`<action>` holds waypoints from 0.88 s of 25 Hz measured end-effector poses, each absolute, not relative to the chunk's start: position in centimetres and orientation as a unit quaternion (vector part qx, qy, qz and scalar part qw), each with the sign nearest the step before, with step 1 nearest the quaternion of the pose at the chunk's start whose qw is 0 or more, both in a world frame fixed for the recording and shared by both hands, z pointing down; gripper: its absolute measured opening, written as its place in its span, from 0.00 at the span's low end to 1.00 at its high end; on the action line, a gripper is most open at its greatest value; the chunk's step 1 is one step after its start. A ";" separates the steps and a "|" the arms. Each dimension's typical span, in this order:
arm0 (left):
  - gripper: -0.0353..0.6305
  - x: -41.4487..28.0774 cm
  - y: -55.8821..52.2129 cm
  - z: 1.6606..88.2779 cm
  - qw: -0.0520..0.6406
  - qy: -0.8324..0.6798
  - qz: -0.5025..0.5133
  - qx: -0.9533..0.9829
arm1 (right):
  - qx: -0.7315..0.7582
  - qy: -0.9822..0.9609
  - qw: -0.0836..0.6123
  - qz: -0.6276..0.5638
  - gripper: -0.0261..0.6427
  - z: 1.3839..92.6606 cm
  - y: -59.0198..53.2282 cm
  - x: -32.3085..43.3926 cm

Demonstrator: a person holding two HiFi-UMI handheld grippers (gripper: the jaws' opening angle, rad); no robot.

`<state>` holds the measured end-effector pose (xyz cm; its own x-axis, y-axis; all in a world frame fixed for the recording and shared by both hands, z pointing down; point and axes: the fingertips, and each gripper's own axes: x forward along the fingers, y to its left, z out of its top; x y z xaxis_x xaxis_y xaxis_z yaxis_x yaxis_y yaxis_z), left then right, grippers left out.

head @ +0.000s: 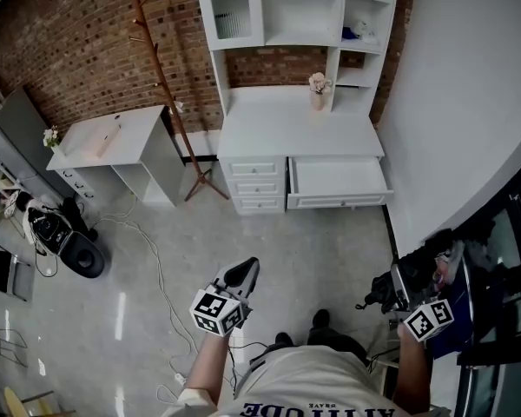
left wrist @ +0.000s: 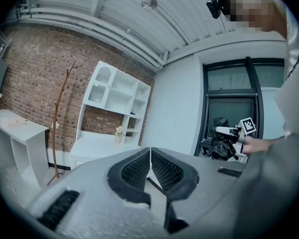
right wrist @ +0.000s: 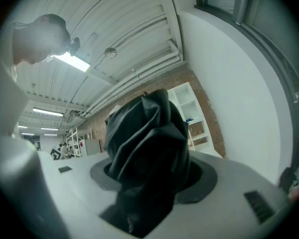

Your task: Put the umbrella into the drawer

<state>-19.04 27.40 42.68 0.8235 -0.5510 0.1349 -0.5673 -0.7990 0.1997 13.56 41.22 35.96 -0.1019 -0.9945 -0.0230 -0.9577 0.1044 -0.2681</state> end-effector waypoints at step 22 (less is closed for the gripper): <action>0.09 -12.2 19.7 42.8 0.119 -0.334 0.054 0.934 | -0.619 0.769 0.108 -0.113 0.42 37.7 30.0 20.4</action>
<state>-12.23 19.72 42.80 0.7717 -0.6100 0.1798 -0.6356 -0.7491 0.1867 20.42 30.02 37.68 -0.2093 -0.9775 -0.0252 -0.9287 0.2068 -0.3078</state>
